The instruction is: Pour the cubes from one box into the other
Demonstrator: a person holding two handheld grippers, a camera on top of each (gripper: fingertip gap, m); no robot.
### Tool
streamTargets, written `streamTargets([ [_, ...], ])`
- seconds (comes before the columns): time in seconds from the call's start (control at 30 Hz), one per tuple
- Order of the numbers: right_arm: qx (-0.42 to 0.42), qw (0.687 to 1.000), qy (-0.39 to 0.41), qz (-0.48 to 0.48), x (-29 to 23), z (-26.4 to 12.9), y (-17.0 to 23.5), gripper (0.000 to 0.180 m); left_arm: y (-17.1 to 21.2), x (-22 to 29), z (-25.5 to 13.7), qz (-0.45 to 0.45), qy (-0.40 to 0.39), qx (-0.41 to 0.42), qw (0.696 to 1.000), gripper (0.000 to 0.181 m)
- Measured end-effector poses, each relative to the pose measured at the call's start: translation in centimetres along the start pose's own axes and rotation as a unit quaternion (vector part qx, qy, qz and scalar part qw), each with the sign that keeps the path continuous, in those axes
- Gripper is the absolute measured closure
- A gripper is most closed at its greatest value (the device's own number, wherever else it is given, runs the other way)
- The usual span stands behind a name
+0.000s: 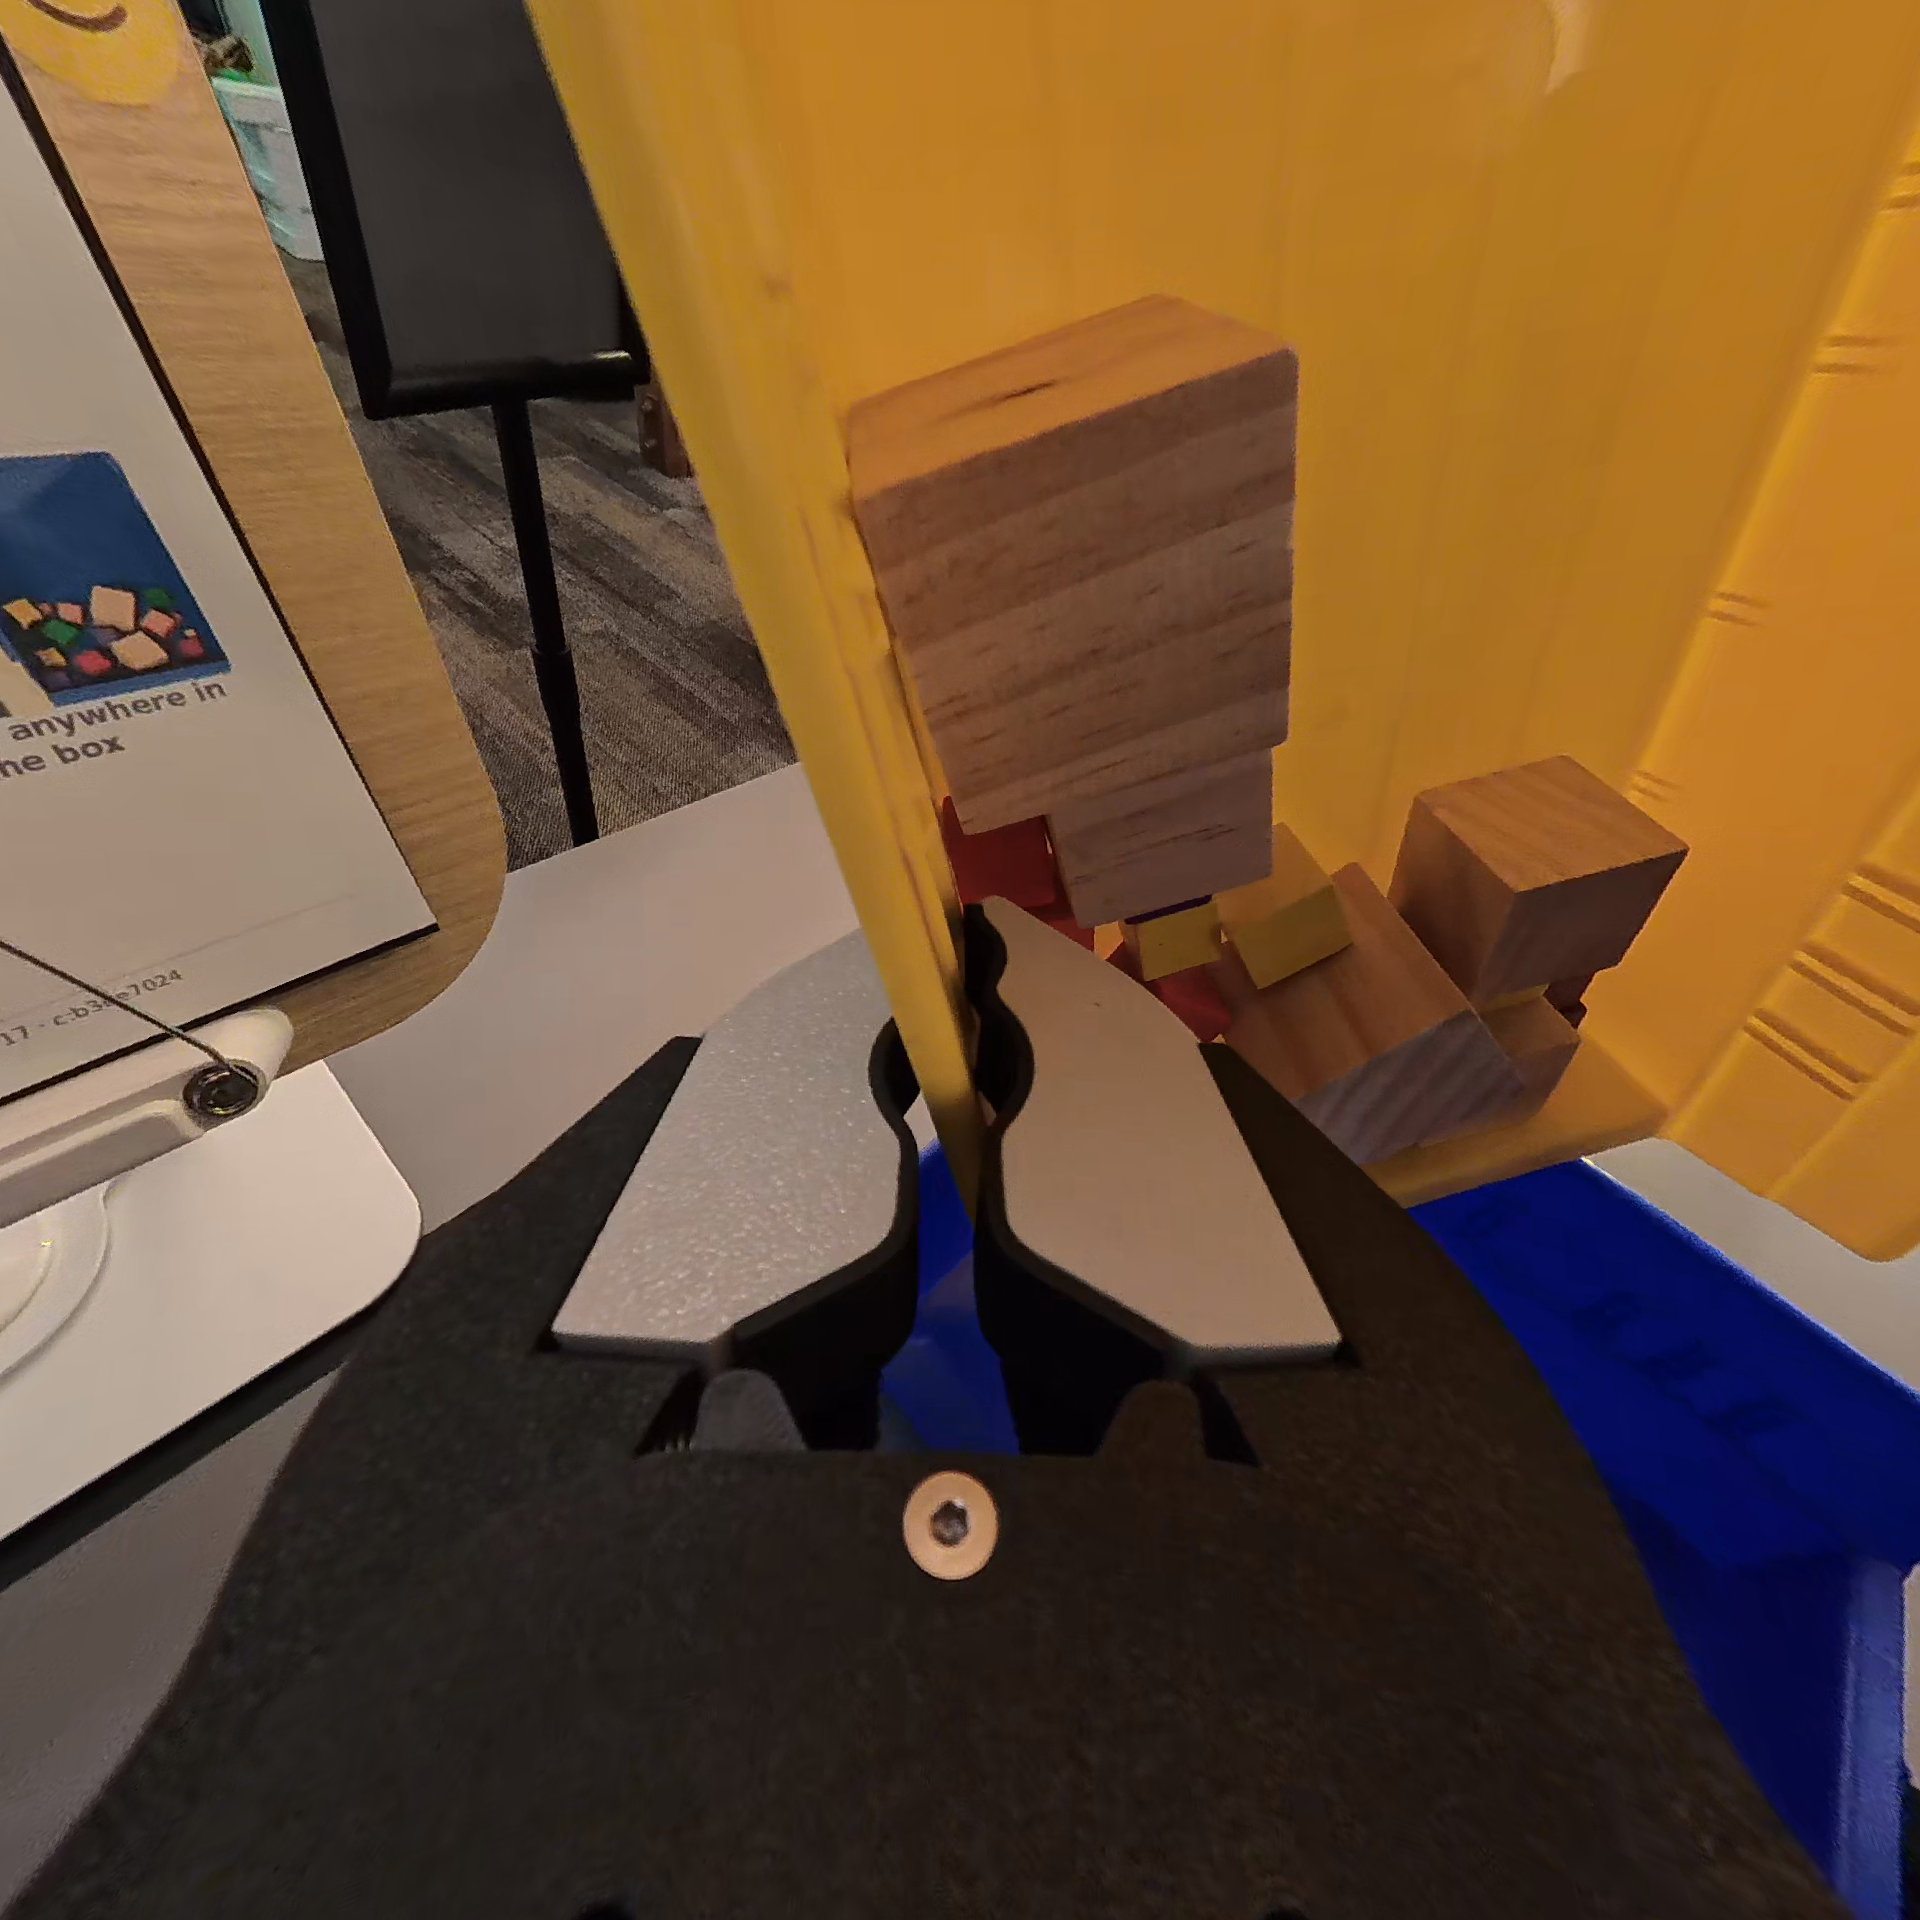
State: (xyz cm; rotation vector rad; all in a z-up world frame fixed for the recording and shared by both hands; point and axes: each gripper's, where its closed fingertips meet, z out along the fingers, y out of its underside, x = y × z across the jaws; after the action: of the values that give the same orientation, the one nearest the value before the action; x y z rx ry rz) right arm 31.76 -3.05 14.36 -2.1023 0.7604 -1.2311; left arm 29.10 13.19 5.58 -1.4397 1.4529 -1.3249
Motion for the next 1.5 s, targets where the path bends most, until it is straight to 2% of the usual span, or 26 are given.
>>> streamTargets([
  [0.37,0.030,0.999,0.017,0.009,0.7,-1.7,0.7,0.165,-0.7,1.3,-0.4,0.020,0.012,0.033,0.999,0.177],
  [0.57,0.025,0.999,0.010,0.020,1.0,-1.6,1.7,0.165,-0.3,1.9,-0.1,0.033,0.013,0.023,0.999,0.176],
  [0.7,-0.009,1.000,-0.004,0.026,0.7,-0.6,3.0,0.164,1.0,2.1,0.6,0.016,0.015,-0.017,1.000,0.176],
  [0.93,-0.011,0.999,-0.009,0.029,0.8,-0.4,3.4,0.164,1.2,2.2,0.8,0.013,0.014,-0.015,1.000,0.176],
  [1.2,0.009,1.000,-0.009,0.028,0.9,-0.4,3.3,0.164,1.0,2.3,0.7,0.017,0.013,0.005,1.000,0.176],
  [1.5,0.061,0.998,0.017,0.011,1.0,-1.9,2.6,0.164,0.1,2.5,-0.1,0.026,0.014,0.064,0.998,0.177],
])
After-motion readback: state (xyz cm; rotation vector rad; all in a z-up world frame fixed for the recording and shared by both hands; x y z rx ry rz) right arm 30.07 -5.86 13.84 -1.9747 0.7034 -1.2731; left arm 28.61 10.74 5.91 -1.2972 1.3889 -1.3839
